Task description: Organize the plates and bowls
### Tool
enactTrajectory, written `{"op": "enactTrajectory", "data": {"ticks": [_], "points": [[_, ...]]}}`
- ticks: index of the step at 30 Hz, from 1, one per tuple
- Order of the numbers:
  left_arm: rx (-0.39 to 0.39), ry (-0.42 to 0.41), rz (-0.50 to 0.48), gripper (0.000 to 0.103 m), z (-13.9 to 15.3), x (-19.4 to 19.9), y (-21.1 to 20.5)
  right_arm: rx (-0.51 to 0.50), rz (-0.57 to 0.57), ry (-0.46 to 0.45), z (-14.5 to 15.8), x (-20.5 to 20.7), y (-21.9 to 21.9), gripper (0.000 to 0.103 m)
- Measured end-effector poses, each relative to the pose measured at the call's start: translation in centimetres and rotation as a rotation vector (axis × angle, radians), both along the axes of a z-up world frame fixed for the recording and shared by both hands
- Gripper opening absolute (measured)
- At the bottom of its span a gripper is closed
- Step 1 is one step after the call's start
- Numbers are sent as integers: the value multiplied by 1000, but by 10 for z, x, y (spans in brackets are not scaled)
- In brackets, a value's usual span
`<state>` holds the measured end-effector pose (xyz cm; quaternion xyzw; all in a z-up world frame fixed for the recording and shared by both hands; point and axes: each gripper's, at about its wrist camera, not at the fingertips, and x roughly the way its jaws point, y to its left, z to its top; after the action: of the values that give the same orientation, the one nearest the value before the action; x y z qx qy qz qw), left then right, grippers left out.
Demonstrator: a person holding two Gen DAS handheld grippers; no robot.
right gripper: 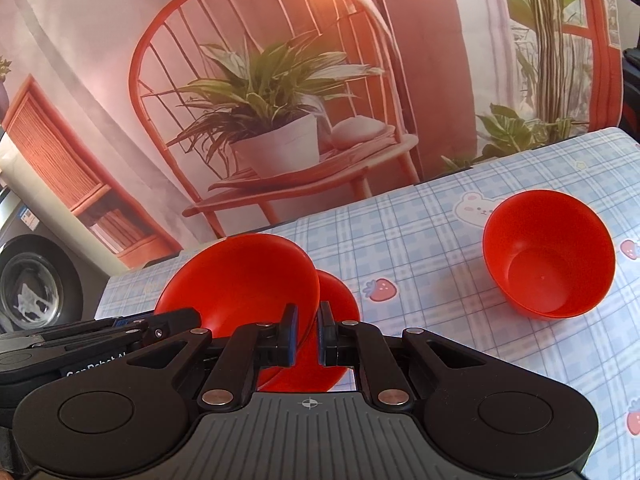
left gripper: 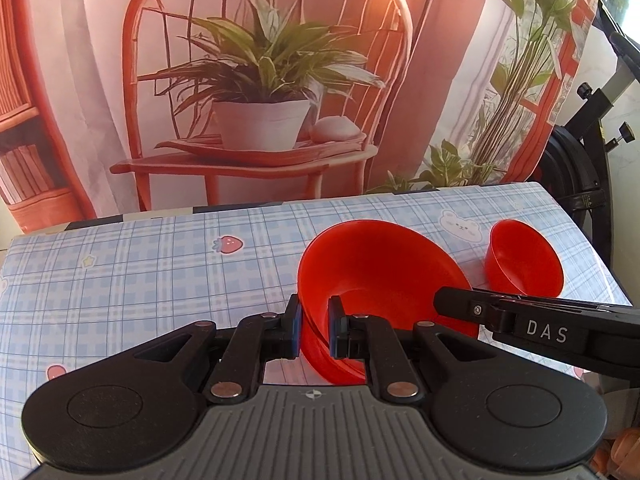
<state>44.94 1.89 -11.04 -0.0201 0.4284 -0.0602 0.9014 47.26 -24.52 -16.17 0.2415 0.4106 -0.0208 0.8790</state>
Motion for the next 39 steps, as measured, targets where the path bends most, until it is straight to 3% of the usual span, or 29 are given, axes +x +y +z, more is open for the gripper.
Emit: {"op": "enactTrajectory", "data": {"ticks": [11,25,28,34,39], "points": [[46,39,-9,13,-20,7,-7,19,-12,34,-19,3,-10,9],[42,52,-2,17,-19,9,-8,39,-9,36,-22,1,-13,12],[52,55,8,26,-18,9,-8,56,-24,37,-23,-2,-17,13],[55,66,51,29,-15,9,-5,73,-29,5,-14,-8,-26,13],[52,15,34,29,2,12,-13,102,-94,-68,5,-18,-55,13]]}}
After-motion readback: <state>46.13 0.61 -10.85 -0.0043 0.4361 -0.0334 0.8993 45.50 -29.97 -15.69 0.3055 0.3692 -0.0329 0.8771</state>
